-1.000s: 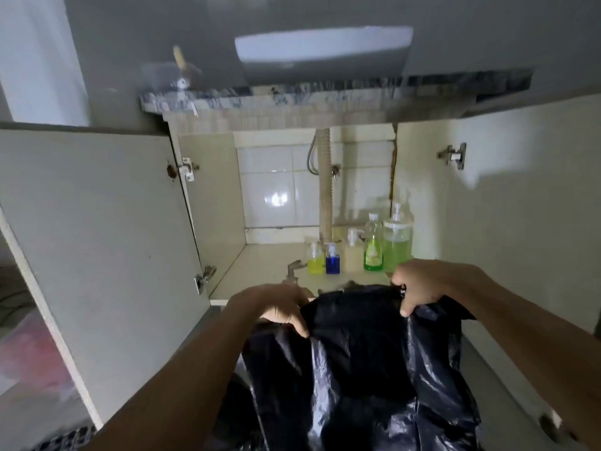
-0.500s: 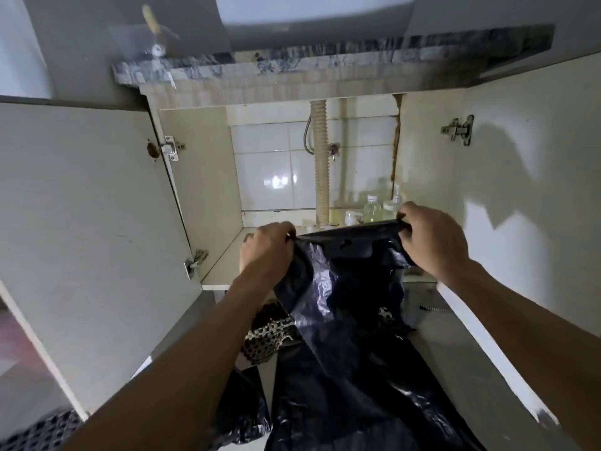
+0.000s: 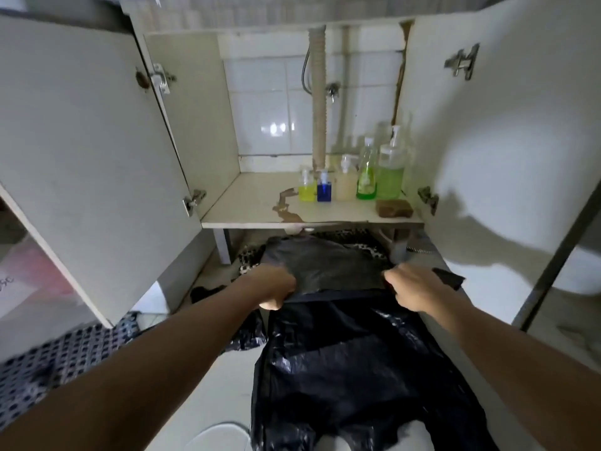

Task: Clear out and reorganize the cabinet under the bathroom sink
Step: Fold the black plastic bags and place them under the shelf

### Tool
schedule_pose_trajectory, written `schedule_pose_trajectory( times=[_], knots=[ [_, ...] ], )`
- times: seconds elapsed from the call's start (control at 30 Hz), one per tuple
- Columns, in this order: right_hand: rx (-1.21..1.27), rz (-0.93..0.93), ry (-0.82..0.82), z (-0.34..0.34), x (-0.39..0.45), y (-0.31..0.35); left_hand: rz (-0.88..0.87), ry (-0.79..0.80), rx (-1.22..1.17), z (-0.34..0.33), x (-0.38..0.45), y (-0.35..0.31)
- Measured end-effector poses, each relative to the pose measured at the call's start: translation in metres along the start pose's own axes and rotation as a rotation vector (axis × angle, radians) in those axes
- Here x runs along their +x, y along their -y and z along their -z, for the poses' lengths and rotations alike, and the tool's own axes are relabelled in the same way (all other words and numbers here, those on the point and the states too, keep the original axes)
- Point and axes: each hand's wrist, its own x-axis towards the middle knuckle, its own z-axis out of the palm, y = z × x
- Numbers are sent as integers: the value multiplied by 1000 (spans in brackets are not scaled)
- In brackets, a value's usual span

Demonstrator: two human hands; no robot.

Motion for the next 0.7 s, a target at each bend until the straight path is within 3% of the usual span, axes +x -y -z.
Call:
schedule_pose_trajectory(
  times=[0.13, 0.3, 0.57, 0.7],
  knots=[
    [70, -147, -1, -69, -6, 19, 47, 14, -59, -42, 7, -15],
    [63, -298, 119, -135, -36, 25, 120, 78, -183, -110, 9, -67],
    [52, -343, 376, -167, -55, 22, 172, 134, -186, -152, -1, -117],
    [112, -331, 614, -169, -53, 22, 135, 223, -228, -158, -6, -121]
  ],
)
